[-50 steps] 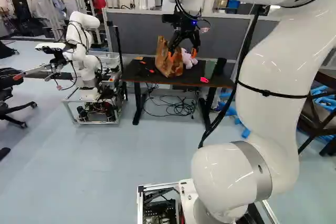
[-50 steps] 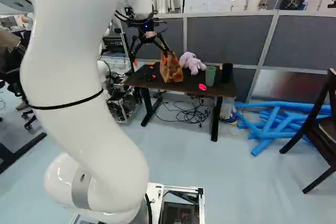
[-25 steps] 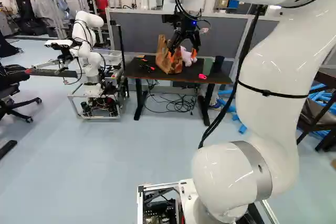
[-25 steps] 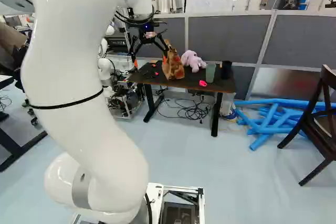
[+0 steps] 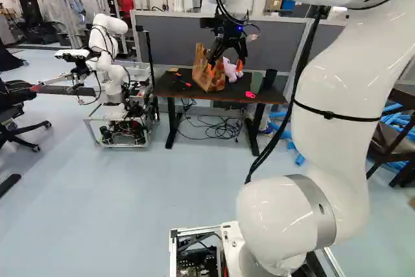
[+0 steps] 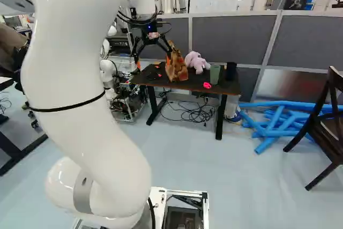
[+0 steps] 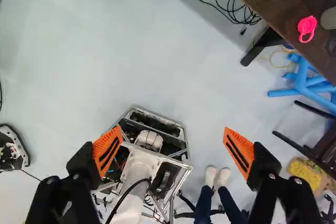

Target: Pick up the bag on the ground and place it on the table

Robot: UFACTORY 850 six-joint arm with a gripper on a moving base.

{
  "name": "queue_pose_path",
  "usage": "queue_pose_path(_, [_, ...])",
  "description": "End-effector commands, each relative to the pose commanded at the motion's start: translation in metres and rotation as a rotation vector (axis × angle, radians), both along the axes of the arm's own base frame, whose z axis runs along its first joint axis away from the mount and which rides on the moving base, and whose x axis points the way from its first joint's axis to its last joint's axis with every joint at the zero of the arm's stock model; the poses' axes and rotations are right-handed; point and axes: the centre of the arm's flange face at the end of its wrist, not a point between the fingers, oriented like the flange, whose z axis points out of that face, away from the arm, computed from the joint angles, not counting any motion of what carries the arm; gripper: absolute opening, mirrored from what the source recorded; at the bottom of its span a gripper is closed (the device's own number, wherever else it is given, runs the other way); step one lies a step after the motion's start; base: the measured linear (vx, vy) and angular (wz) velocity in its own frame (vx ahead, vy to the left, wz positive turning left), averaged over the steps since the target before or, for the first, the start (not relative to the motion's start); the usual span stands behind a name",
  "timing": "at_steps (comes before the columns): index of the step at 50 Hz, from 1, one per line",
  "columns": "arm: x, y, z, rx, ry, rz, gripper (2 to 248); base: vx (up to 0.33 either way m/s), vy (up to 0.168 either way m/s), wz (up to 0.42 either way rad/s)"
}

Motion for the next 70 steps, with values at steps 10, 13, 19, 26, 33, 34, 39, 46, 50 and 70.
queue_pose_path(10, [0.0, 0.0, 0.0, 0.0, 0.0, 0.0, 247, 0.0, 0.0, 0.0])
queue_pose_path(13, [0.0, 0.0, 0.0, 0.0, 0.0, 0.0, 247, 0.0, 0.0, 0.0])
queue_pose_path(19, [0.0, 0.0, -0.001, 0.0, -0.002, -0.001, 247, 0.0, 0.0, 0.0])
queue_pose_path(26, [0.0, 0.0, -0.002, 0.0, -0.007, -0.003, 247, 0.0, 0.0, 0.0])
queue_pose_path(33, [-0.001, 0.0, -0.004, 0.0, -0.015, -0.006, 247, 0.0, 0.0, 0.0])
queue_pose_path(34, [-0.001, 0.0, -0.005, 0.0, -0.016, -0.006, 247, 0.0, 0.0, 0.0])
queue_pose_path(39, [-0.002, 0.0, -0.007, 0.0, -0.025, -0.009, 247, 0.0, 0.0, 0.0])
queue_pose_path(46, [-0.003, 0.0, -0.011, 0.0, -0.039, -0.015, 247, 0.0, 0.0, 0.0])
queue_pose_path(50, [-0.004, -0.001, -0.014, 0.0, -0.048, -0.018, 247, 0.0, 0.0, 0.0])
queue_pose_path(70, [-0.009, -0.001, -0.032, 0.001, -0.111, -0.042, 247, 0.0, 0.0, 0.0])
